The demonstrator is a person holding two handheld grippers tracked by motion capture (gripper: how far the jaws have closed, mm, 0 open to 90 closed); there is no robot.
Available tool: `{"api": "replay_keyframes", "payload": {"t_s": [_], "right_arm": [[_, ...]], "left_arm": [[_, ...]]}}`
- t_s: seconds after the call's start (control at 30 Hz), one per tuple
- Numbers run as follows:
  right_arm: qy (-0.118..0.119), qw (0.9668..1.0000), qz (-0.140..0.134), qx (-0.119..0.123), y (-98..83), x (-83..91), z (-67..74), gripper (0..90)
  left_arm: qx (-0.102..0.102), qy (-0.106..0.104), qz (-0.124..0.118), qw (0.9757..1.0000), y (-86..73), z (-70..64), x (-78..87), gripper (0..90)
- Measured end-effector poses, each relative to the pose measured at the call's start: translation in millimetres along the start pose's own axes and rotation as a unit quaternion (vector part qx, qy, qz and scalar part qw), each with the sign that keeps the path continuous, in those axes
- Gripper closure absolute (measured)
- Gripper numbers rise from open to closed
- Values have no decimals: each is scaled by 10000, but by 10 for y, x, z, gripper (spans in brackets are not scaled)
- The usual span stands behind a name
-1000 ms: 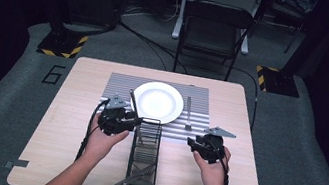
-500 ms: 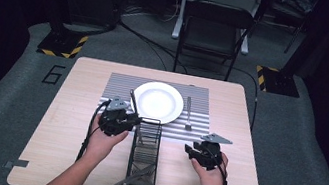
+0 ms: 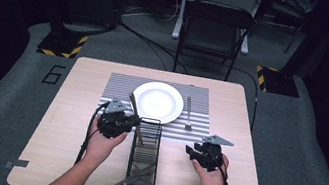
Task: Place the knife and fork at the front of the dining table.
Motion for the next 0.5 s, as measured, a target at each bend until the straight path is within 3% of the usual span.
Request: {"api": "replay_keyframes", "payload": {"t_s": [0.27, 0.5], "right_arm": [[-7, 10000, -1, -22, -10, -1, -12, 584], [22, 10000, 45, -56, -46, -20, -14, 576]], "left_arm": [[-72, -5, -118, 9999, -25, -51, 30, 814], [-166, -151, -98, 9997, 0, -132, -7, 818]]}}
Point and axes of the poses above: each handheld gripper's, and its own axes: x roughly backward along the jaws, y roughly out of its top, z roughly to its left, the point moved 7 cm from there along -x, roughly forward along the jaws, and after that the axes turned 6 degrees about -z, right-handed, at the moved point
